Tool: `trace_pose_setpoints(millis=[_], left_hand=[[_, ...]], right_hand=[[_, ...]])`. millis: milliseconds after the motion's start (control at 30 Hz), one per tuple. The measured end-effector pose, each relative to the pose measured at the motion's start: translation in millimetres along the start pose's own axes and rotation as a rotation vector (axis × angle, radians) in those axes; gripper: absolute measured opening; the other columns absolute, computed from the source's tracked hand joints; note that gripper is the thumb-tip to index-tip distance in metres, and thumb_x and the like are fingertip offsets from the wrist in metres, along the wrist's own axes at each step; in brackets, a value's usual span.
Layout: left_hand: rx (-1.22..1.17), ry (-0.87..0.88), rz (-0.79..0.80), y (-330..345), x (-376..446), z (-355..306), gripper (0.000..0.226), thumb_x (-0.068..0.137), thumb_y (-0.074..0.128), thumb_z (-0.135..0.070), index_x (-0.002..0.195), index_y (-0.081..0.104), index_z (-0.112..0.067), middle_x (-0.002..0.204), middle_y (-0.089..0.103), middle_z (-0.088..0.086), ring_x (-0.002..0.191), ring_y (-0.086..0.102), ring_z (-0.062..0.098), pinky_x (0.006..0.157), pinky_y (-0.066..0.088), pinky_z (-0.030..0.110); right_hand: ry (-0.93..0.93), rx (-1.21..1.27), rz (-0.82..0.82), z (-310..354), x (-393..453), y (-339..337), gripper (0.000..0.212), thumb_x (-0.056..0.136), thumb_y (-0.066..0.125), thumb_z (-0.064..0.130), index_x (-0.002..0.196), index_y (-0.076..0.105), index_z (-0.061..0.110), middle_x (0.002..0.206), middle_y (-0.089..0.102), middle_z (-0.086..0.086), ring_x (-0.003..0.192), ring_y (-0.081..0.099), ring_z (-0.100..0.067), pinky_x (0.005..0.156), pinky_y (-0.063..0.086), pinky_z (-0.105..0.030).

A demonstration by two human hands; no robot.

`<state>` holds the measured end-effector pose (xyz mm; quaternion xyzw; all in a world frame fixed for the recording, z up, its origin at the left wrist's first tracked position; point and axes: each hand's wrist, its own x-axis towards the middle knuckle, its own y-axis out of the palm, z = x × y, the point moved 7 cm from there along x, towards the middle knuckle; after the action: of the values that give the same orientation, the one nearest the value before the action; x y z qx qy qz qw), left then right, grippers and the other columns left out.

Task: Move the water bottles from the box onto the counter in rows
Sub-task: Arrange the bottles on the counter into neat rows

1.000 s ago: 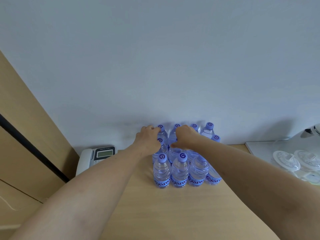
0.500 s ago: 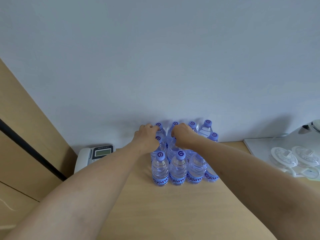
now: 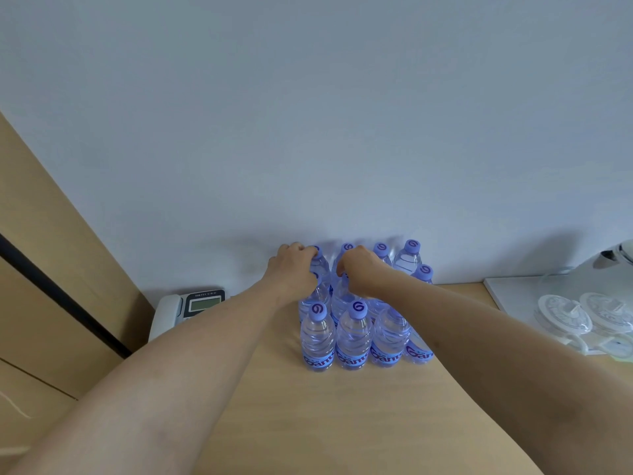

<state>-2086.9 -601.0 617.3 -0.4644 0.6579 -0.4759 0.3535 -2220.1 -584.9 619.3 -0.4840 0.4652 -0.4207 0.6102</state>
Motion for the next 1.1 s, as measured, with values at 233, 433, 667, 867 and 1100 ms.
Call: trace_pose_setpoints(millis=[233, 433, 667, 867, 1100], left_hand=[[0.021, 0.008, 0.0, 1, 2, -5, 0.052, 0.082, 0.051, -0.013, 0.134, 0.048, -0.021, 0.129, 0.049, 0.006, 0.12, 0.04, 0.029, 0.092, 0.043, 0.039], [-0.002, 0.007, -0.007, -5, 6, -11, 0.049, 0.077, 0.054, -0.01, 0.126, 0.053, -0.02, 0.126, 0.05, 0.003, 0.119, 0.04, 0.028, 0.092, 0.043, 0.039], [0.033, 0.039, -0.034, -4, 13, -33, 0.049, 0.087, 0.047, -0.015, 0.136, 0.047, -0.019, 0.134, 0.048, 0.006, 0.124, 0.038, 0.03, 0.096, 0.042, 0.043], [0.024, 0.042, -0.022, 2, 16, -47, 0.047, 0.085, 0.048, -0.012, 0.132, 0.049, -0.019, 0.132, 0.048, 0.006, 0.123, 0.038, 0.029, 0.095, 0.042, 0.041], [0.052, 0.042, -0.008, 9, 23, -59, 0.053, 0.083, 0.05, -0.013, 0.135, 0.047, -0.02, 0.132, 0.047, 0.006, 0.123, 0.037, 0.028, 0.096, 0.042, 0.041]], right_hand=[[-0.004, 0.013, 0.007, -1, -1, 2, 0.043, 0.08, 0.052, -0.01, 0.12, 0.064, 0.0, 0.124, 0.061, -0.023, 0.105, 0.062, -0.034, 0.086, 0.055, -0.048], [-0.017, 0.097, 0.027, -14, -1, -3, 0.052, 0.073, 0.082, 0.021, 0.122, 0.066, 0.014, 0.119, 0.066, -0.008, 0.111, 0.059, -0.025, 0.09, 0.053, -0.038], [0.071, 0.093, -0.109, -46, -6, -25, 0.032, 0.082, 0.068, 0.033, 0.108, 0.07, 0.014, 0.105, 0.067, -0.006, 0.101, 0.061, -0.025, 0.079, 0.055, -0.039], [0.118, 0.0, -0.084, -65, -11, -19, 0.035, 0.082, 0.068, 0.043, 0.094, 0.064, 0.01, 0.094, 0.062, -0.006, 0.088, 0.062, -0.027, 0.065, 0.05, -0.033], [0.043, -0.081, -0.008, -63, -13, -9, 0.043, 0.077, 0.073, 0.023, 0.058, 0.036, 0.014, 0.064, 0.038, -0.001, 0.061, 0.046, -0.021, 0.042, 0.026, -0.025]])
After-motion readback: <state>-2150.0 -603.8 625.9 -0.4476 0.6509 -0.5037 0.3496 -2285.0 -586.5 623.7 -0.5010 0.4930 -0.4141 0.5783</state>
